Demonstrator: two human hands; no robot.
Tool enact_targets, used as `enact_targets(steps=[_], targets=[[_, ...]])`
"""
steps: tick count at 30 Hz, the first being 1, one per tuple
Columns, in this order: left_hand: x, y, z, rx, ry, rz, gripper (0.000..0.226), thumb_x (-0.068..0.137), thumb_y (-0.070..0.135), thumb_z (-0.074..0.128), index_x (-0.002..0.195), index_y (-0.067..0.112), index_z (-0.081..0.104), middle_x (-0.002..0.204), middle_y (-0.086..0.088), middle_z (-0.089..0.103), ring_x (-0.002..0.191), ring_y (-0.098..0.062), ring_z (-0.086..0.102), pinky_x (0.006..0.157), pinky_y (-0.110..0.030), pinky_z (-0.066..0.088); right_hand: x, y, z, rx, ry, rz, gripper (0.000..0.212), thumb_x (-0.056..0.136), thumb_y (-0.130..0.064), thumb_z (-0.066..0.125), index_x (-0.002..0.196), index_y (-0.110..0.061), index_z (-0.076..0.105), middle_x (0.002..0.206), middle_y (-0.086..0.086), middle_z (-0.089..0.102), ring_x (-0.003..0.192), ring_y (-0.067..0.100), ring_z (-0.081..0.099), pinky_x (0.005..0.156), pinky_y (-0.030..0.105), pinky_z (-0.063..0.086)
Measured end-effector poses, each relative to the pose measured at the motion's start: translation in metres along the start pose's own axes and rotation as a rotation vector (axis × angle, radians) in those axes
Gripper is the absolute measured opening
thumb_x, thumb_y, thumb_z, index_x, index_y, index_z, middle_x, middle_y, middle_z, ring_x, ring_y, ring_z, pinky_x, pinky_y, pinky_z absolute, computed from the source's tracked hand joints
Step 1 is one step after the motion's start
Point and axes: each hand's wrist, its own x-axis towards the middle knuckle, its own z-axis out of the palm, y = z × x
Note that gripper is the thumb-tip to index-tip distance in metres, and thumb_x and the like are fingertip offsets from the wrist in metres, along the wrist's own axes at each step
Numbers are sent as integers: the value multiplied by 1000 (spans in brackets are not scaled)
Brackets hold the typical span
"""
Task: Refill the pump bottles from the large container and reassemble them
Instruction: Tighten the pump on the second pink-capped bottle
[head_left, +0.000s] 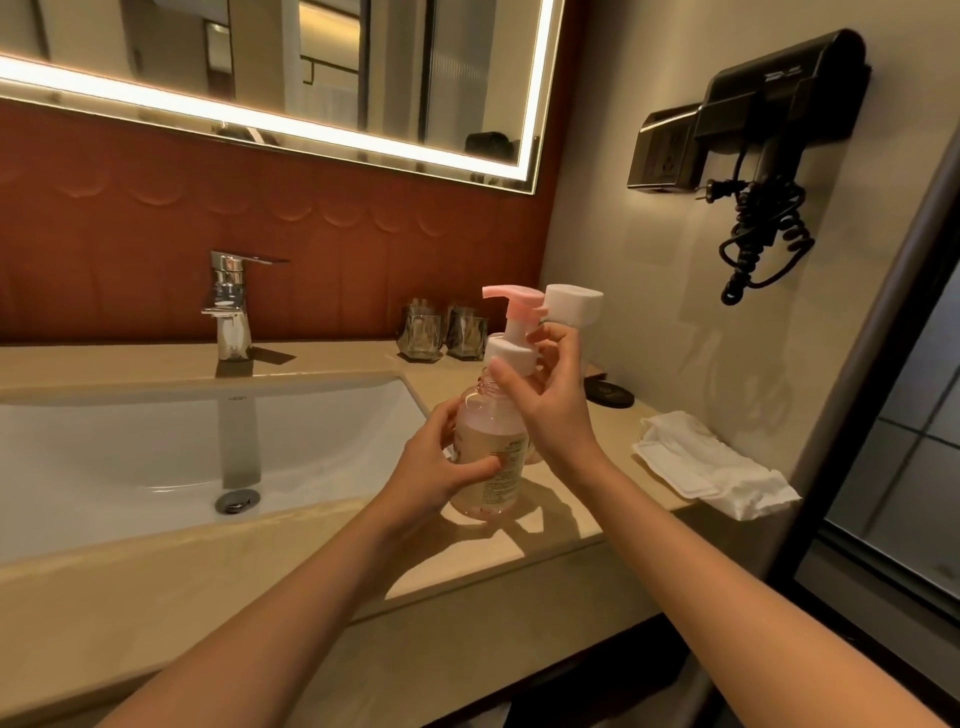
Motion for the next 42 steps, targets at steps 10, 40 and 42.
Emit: enact_targets(steps=[10,40,42], targets=[[0,-1,-1,82,9,32,61,72,16,77,119,34,43,117,14,55,114,-8,49,90,-22,44,5,2,1,-46,-21,3,46,82,-23,69,116,-21,36,119,-4,50,112,17,54,94,37,49],[-1,1,0,103,22,13,62,74,15,76,124,32,42,119,13,52,113,-9,48,84,-17,43,5,-1,-4,-203,-104,115,48,84,-35,64,121,-17,39,115,-3,48,105,13,50,79,21,44],[-1,2,0,108,26,18,62,74,16,76,123,32,42,117,14,52,111,-7,47,80,-12,40,6,-3,-6,-175,-197,162,51,89,-35,57,133,-19,37,126,-1,47,114,14,47,86,27,42]])
